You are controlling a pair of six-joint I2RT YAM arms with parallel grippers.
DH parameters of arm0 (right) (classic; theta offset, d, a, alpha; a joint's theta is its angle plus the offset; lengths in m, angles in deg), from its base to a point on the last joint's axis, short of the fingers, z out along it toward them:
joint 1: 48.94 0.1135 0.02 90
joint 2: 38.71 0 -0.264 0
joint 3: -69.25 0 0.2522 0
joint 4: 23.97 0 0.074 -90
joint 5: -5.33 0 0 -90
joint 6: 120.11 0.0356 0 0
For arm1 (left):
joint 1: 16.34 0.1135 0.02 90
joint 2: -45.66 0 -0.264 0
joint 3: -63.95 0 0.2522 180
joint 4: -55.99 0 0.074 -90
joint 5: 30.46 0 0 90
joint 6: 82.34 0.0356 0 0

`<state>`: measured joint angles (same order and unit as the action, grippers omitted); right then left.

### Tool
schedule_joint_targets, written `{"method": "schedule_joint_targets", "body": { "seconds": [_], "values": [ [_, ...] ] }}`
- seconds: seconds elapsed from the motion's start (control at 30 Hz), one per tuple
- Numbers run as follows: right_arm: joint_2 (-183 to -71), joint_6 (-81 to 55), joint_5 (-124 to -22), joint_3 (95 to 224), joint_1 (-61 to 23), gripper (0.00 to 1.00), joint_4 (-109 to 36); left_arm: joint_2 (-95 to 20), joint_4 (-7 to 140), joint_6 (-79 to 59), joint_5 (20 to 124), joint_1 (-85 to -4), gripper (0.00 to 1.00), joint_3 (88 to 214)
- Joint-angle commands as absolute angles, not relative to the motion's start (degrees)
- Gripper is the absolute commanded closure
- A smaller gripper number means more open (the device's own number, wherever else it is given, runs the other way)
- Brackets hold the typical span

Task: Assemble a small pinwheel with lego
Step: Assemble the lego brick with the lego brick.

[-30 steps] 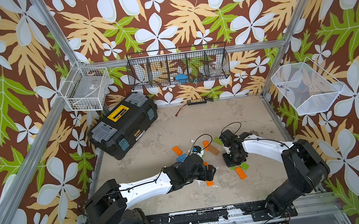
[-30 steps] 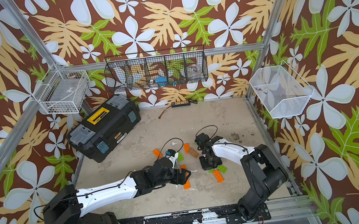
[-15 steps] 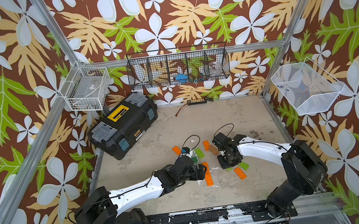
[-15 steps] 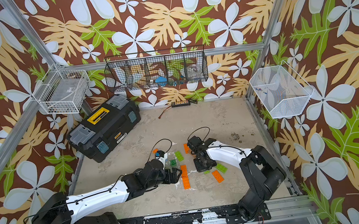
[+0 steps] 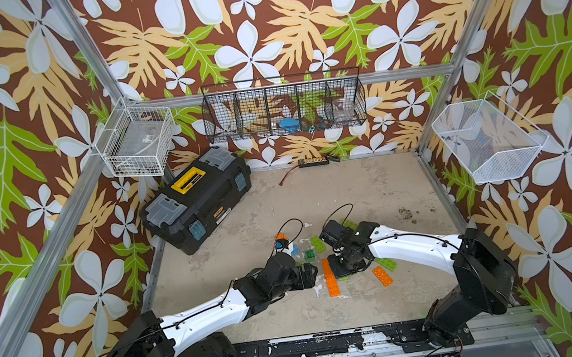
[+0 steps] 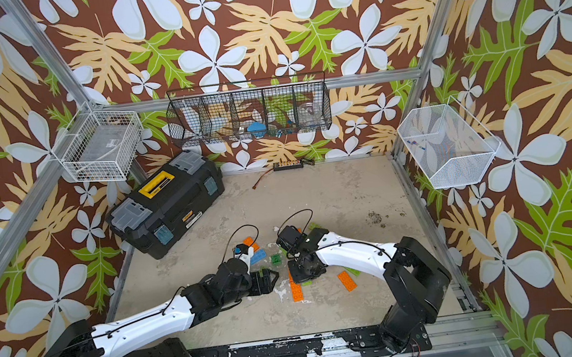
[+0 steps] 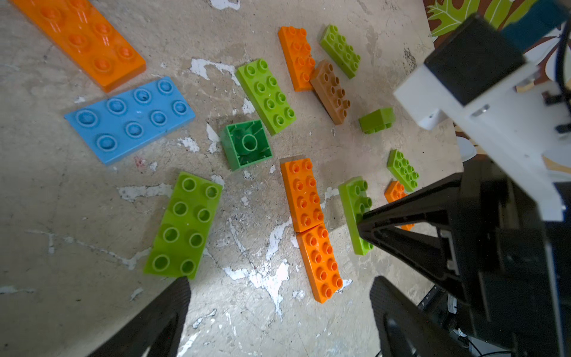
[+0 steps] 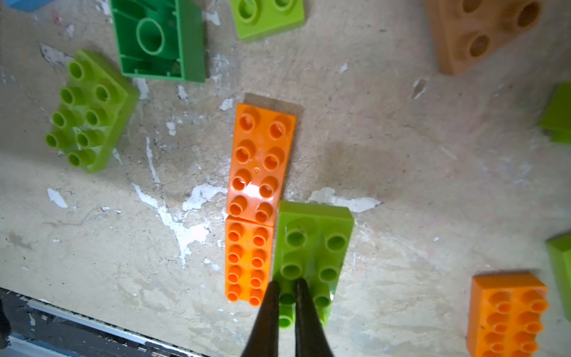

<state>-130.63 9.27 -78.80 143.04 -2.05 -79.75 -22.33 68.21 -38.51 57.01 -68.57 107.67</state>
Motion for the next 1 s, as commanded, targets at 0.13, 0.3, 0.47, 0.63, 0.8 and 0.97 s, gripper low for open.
{"method": "schedule_joint_targets", "body": {
  "seconds": [0.13, 0.3, 0.47, 0.63, 0.8, 0.97],
  "values": [
    [-132.8, 11.6, -76.2, 143.7, -0.3, 0.9, -78.3, -21.8, 67.6, -38.1, 57.1, -68.5, 0.07, 107.4],
    [-134.6, 11.8, -76.4, 143.9, 0.4, 0.9, -77.4, -21.5, 67.5, -38.3, 57.0, -68.4, 0.07, 107.3],
    [-135.9, 11.8, -78.8, 144.1, 0.4, 0.9, -78.0, -21.3, 67.7, -38.1, 56.9, -68.5, 0.07, 107.2],
    [-136.3, 11.8, -79.7, 144.0, 0.4, 0.9, -78.2, -21.4, 67.8, -38.0, 56.8, -68.5, 0.07, 107.2],
    [-136.7, 11.5, -79.8, 144.5, 0.4, 0.9, -78.2, -21.4, 67.8, -38.0, 56.8, -68.3, 0.07, 107.2],
    [-138.0, 10.6, -81.1, 145.2, 0.4, 0.9, -79.0, -21.4, 67.8, -38.0, 56.8, -68.4, 0.07, 107.4]
  ]
}}
